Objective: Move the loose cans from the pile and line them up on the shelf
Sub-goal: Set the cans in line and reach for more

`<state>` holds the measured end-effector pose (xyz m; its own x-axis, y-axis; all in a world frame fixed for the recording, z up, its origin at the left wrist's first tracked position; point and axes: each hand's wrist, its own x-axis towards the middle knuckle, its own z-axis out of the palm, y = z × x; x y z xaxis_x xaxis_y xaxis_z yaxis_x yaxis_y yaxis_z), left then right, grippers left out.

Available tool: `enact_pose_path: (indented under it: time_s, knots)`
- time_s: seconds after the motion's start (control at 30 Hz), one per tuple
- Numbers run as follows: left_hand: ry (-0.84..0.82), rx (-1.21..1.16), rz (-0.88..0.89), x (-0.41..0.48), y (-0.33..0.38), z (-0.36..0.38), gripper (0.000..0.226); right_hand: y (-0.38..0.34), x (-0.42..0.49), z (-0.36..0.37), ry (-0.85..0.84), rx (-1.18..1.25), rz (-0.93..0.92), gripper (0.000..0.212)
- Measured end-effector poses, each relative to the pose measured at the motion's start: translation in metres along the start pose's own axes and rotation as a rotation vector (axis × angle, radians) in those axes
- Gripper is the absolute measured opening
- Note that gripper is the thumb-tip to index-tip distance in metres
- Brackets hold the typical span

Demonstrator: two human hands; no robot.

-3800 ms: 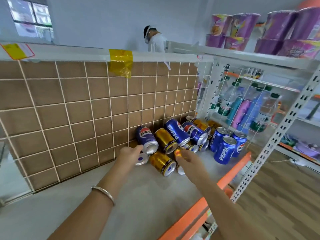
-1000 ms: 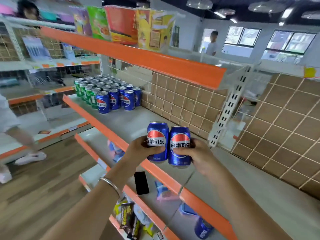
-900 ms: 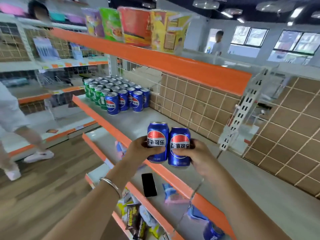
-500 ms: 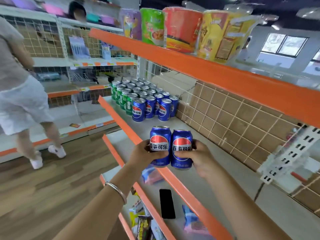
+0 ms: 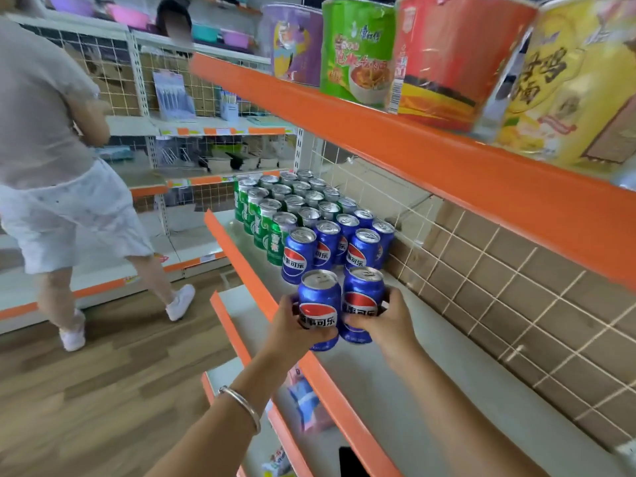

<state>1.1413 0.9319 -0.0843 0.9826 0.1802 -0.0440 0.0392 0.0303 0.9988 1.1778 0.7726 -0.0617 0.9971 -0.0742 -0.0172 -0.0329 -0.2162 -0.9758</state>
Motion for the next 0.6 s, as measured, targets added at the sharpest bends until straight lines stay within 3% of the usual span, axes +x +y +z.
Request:
enact_pose_path:
  time_s: [0.43,0.6]
  knots:
    - [-0.24,0.149,0.072,0.083,-0.02,-0.034,0.066,0.013,0.081,0.073,0.214,-0.018,-0.172,0.053]
    - [-0.18,0.196,0.115,0.088,-0.027,-0.035,0.082,0.019,0.092,0.082,0.324,-0.276,-0.117,0.078]
